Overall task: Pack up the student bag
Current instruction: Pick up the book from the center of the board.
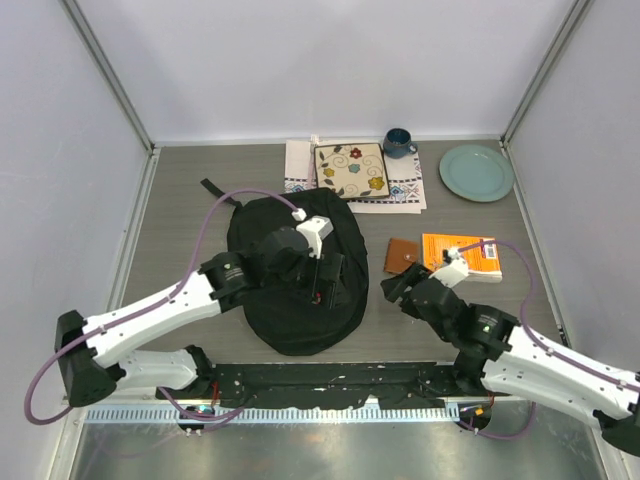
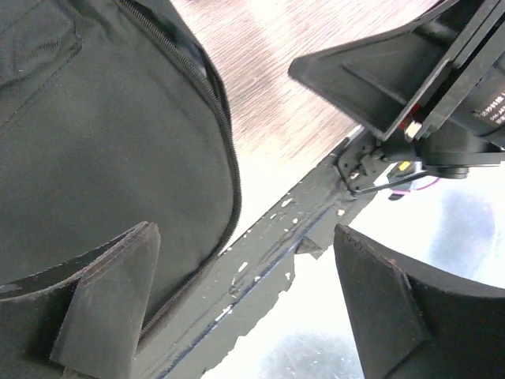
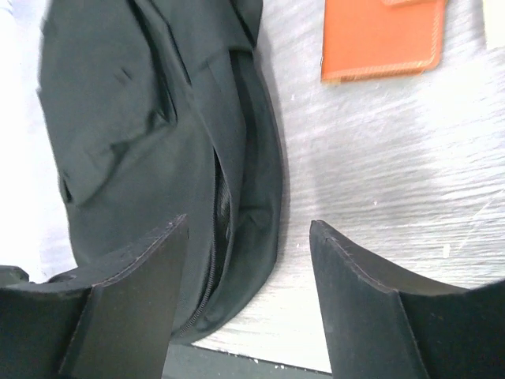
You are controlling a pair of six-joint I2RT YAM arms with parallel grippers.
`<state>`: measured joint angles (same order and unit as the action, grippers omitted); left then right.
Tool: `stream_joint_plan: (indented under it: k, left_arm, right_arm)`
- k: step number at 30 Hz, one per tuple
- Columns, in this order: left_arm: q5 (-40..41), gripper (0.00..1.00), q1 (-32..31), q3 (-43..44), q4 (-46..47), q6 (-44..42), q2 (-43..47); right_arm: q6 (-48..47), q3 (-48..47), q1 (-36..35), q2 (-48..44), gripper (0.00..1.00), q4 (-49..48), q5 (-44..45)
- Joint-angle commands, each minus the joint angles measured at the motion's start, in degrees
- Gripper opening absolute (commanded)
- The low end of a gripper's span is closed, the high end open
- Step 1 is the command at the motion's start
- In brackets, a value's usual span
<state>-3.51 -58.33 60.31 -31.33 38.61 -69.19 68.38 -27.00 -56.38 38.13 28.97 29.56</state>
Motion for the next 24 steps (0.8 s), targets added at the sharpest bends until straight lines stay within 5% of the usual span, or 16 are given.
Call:
stream_joint_plan:
  k: [1,15,24]
  left_arm:
    - [1.0,1.00,0.3,0.2,1.1,-0.4,4.2]
    - [2.4,1.00,0.2,3.8,2.2,-0.6,-1.0]
    - [2.9,1.00,0.3,4.4,4.8,0.1,-0.9]
  right_arm:
    - [1.9,-4.7,0.3,-6.7,0.72,11.0,13.9]
    - [-6.9,-13.7,2.2,-6.8,0.94,22.1,29.0]
    - [-16.4,-17.6,10.0,-1.0,0.97,23.0,27.4]
